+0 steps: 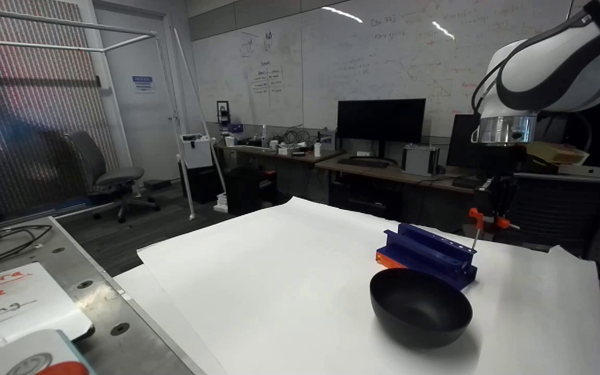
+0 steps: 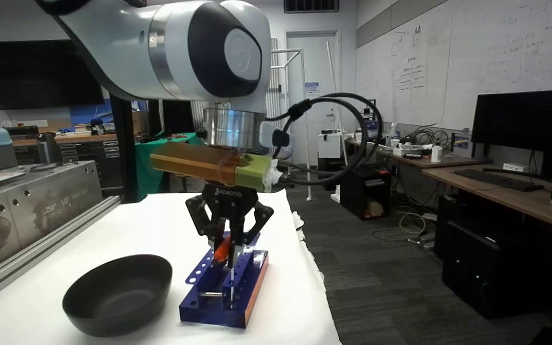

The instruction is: Place the wrench inside the black bowl

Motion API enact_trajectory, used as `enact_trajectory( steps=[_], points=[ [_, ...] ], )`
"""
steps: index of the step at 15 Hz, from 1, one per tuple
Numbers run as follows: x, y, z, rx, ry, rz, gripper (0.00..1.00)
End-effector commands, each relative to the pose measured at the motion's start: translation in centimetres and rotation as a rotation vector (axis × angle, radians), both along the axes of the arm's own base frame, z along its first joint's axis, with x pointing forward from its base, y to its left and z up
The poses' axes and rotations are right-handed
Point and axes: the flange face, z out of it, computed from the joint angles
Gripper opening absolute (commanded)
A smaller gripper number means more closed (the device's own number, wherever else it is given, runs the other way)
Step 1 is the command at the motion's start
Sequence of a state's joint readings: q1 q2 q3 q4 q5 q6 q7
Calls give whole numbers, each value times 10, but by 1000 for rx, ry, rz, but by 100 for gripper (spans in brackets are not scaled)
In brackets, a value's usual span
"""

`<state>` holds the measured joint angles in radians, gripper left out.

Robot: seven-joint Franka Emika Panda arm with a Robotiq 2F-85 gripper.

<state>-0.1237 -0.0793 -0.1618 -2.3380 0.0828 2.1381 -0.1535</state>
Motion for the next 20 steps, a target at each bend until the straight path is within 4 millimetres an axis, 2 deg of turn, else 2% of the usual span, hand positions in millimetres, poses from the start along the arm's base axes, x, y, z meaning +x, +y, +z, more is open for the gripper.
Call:
enact_trajectory(
  steps=[1, 6, 10, 12, 15, 20],
  points=[
    [-4, 15, 43, -14, -65, 32, 9],
    [-2, 26, 85, 53, -178, 46, 9],
    [8, 25, 104, 251, -249, -12, 9],
    [13, 19, 106, 336, -231, -59, 9],
    [20, -3, 89, 428, -143, -137, 9],
    [23, -33, 30, 557, 24, -220, 9]
  ],
)
